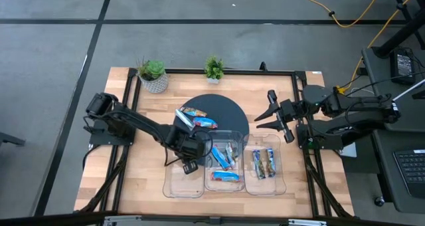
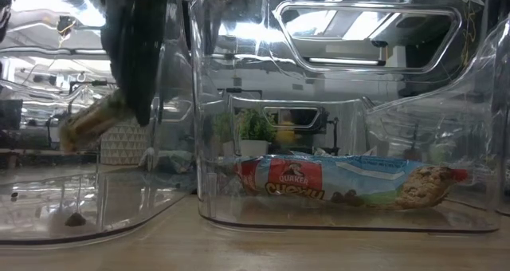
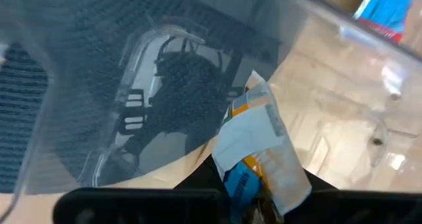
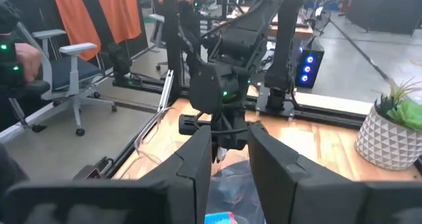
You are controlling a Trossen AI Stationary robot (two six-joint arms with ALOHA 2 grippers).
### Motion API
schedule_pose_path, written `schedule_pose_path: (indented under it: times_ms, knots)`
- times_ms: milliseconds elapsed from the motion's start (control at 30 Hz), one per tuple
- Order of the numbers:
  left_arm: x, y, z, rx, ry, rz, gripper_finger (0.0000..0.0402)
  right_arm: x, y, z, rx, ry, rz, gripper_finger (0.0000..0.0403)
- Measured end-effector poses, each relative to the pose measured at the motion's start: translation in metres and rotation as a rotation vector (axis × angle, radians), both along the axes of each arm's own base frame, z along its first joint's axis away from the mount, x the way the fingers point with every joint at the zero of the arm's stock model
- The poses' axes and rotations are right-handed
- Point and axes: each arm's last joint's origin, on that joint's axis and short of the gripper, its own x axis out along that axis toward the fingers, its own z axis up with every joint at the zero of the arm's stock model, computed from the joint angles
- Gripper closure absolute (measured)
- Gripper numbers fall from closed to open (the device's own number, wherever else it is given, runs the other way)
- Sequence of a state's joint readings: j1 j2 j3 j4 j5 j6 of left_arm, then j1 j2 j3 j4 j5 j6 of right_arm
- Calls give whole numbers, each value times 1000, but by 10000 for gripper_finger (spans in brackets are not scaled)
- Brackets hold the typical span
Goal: Pick and place Granola Bars by type
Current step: Put the orange granola bar into the left transparent bin
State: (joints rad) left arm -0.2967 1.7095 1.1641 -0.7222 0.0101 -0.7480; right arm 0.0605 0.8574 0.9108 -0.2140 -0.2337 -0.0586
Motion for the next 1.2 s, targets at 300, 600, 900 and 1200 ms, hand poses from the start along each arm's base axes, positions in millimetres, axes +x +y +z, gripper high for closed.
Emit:
schedule_pose_path:
  times_ms: [300,600,900,1200]
  knots:
    - [4,7,-15,-1,74,-24,379,0,0,-1,-16,2,1,299]
    - [5,12,-14,-33,75,-26,347,0,0,-1,-17,3,2,299]
    - [4,10,-13,-60,83,8,274,0,0,-1,-29,0,4,299]
    - [13,5,4,-91,24,20,233,0,0,-1,-40,-2,6,299]
